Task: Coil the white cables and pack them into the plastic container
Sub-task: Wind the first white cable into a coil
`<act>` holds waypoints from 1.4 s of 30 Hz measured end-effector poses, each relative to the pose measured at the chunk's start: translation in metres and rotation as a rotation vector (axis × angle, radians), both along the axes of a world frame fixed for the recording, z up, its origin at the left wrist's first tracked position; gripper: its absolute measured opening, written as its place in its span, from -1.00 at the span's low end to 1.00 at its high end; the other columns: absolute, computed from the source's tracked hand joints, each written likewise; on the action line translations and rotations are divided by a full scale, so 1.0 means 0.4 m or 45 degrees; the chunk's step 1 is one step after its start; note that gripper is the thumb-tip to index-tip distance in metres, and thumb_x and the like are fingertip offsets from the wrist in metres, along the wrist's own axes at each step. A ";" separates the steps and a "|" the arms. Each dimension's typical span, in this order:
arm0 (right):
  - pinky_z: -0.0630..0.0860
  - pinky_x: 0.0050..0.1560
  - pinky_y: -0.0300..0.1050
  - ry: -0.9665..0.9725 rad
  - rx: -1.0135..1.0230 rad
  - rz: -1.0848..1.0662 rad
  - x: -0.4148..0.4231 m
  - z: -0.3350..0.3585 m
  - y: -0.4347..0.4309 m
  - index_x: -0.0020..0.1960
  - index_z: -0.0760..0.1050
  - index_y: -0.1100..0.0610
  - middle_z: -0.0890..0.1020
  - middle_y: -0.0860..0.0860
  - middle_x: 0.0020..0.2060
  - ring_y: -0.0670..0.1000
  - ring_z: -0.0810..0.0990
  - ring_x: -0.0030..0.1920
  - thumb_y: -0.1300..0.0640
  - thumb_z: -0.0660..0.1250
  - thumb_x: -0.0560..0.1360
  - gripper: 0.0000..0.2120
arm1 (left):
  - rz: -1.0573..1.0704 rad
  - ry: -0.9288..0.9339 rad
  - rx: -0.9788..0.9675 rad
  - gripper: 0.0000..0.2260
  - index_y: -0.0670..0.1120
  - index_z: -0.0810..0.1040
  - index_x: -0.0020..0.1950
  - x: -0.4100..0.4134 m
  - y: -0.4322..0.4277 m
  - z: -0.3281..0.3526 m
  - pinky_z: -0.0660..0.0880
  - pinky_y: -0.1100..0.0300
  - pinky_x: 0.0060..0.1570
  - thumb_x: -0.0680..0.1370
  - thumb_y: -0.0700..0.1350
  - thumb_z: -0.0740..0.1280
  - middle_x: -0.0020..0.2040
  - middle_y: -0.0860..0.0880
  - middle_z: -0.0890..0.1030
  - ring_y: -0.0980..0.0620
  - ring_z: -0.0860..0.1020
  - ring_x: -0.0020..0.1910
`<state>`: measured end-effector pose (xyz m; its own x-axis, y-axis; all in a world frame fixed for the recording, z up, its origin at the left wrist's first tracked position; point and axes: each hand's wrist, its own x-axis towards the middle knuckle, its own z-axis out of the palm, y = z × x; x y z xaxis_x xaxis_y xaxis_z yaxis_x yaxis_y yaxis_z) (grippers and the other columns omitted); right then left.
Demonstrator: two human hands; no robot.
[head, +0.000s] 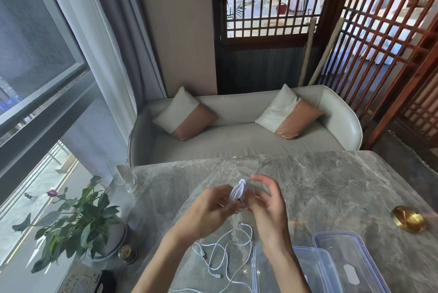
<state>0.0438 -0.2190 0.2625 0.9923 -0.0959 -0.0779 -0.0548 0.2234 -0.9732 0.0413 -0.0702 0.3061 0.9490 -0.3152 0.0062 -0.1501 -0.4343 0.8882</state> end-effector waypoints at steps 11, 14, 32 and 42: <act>0.53 0.10 -0.37 -0.696 -0.995 0.151 -0.008 0.072 -0.044 0.24 0.53 -0.15 0.64 -0.28 0.13 -0.28 0.60 0.14 0.24 0.38 0.52 -0.61 | -0.047 0.224 -0.495 -0.82 -0.21 0.61 0.01 0.005 0.027 -0.016 0.42 0.20 -0.18 0.53 -0.15 0.27 -0.13 -0.08 0.61 0.01 0.52 -0.15; 0.49 0.23 -0.35 -0.851 -0.999 0.120 -0.015 0.067 -0.036 0.31 0.54 -0.07 0.59 -0.20 0.27 -0.27 0.54 0.27 0.24 0.35 0.56 -0.62 | -0.091 0.226 -0.587 -0.83 -0.22 0.59 -0.01 0.002 0.035 -0.010 0.43 0.14 -0.16 0.55 -0.17 0.25 -0.13 -0.12 0.59 -0.07 0.51 -0.14; 0.61 -0.28 -0.14 0.001 0.376 -0.077 -0.041 0.068 0.010 -0.11 0.54 0.08 0.74 0.03 -0.11 -0.03 0.70 -0.20 -0.03 0.21 0.58 -0.77 | -0.126 0.171 -0.731 -0.87 -0.24 0.58 0.07 -0.045 -0.040 -0.023 0.51 0.25 -0.04 0.59 -0.24 0.27 -0.08 0.02 0.63 0.09 0.57 -0.07; 0.66 -0.18 -0.12 -0.163 -0.176 0.008 -0.040 0.051 0.006 0.07 0.65 -0.03 0.74 -0.05 -0.09 -0.09 0.71 -0.11 -0.04 0.31 0.50 -0.78 | 0.035 0.207 -0.712 -0.84 -0.14 0.61 -0.01 -0.035 -0.053 -0.020 0.54 0.21 -0.14 0.58 -0.11 0.27 -0.18 0.00 0.66 0.06 0.61 -0.18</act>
